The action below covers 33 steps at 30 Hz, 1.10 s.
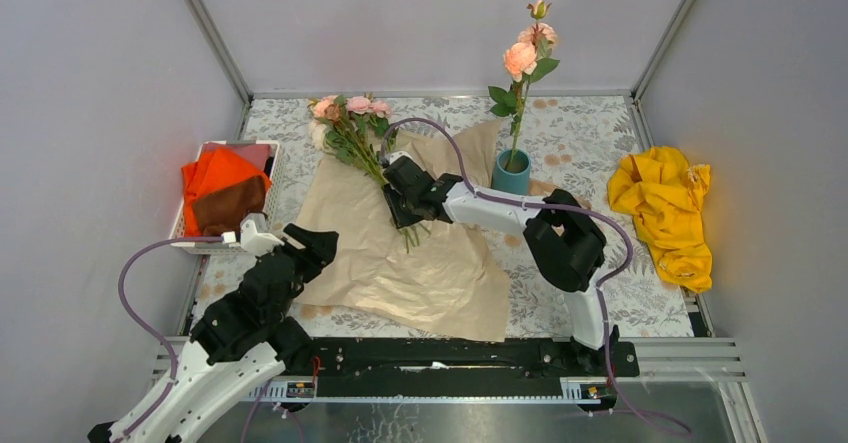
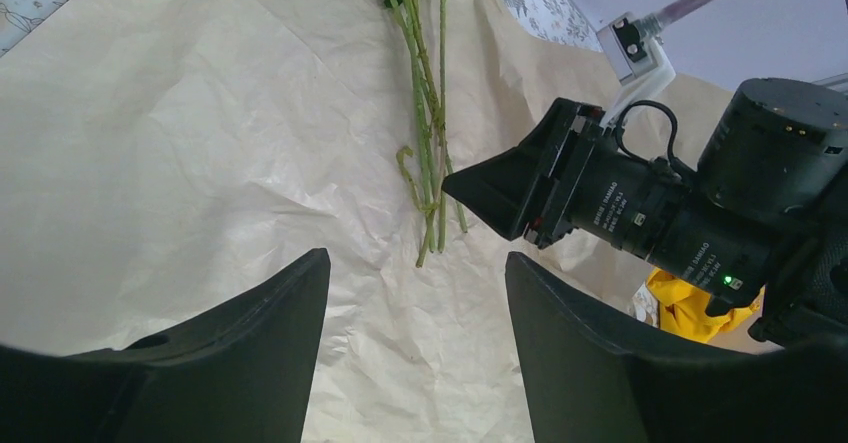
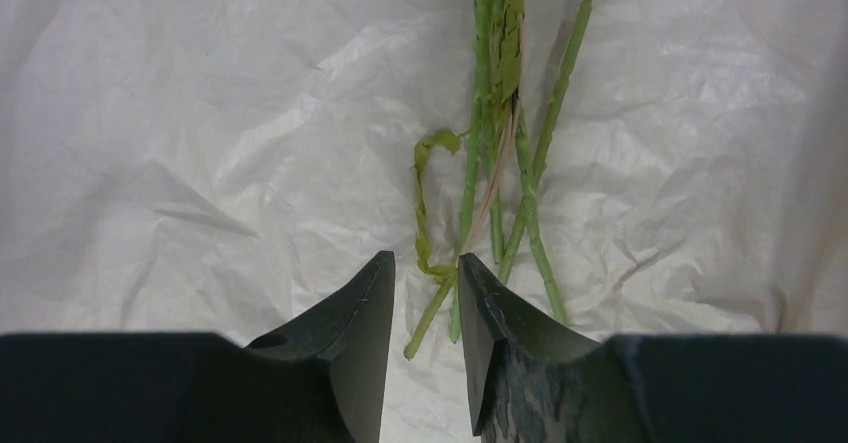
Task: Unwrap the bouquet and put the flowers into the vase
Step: Pick up the fake flower from the wrapping paper.
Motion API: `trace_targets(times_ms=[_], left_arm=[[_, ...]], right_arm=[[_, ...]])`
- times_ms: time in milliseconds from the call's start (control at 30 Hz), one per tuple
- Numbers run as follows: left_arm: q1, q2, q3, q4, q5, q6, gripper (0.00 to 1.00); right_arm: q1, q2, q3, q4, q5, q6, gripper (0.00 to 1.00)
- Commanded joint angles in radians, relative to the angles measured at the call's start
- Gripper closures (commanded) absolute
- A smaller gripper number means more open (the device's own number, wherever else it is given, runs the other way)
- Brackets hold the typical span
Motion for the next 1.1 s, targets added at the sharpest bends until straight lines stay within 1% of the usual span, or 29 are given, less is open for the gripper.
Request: trace_targets(times_ms=[0, 133, 800, 1067], left_arm=[[-0.001, -0.015, -0.013, 0.001, -0.011, -0.017, 0.28], [-0.002, -0.019, -0.014, -0.002, -0.01, -0.016, 0.28], [-0.003, -0.024, -0.024, -0.002, -0.003, -0.021, 0.28], [-0.002, -0.023, -0.029, -0.002, 0.0, -0.024, 0.27]], right_arm=[[0.003, 0.029, 0.066, -0.014, 0.042, -0.023, 0.63], [-0.003, 0.056, 0.08, -0.023, 0.047, -0.025, 0.64], [-0.023, 0.114, 0.07, -0.002, 0.035, -0.018, 0.71], [-0.026, 0.092, 0.076, -0.009, 0.044, -0.021, 0.88]])
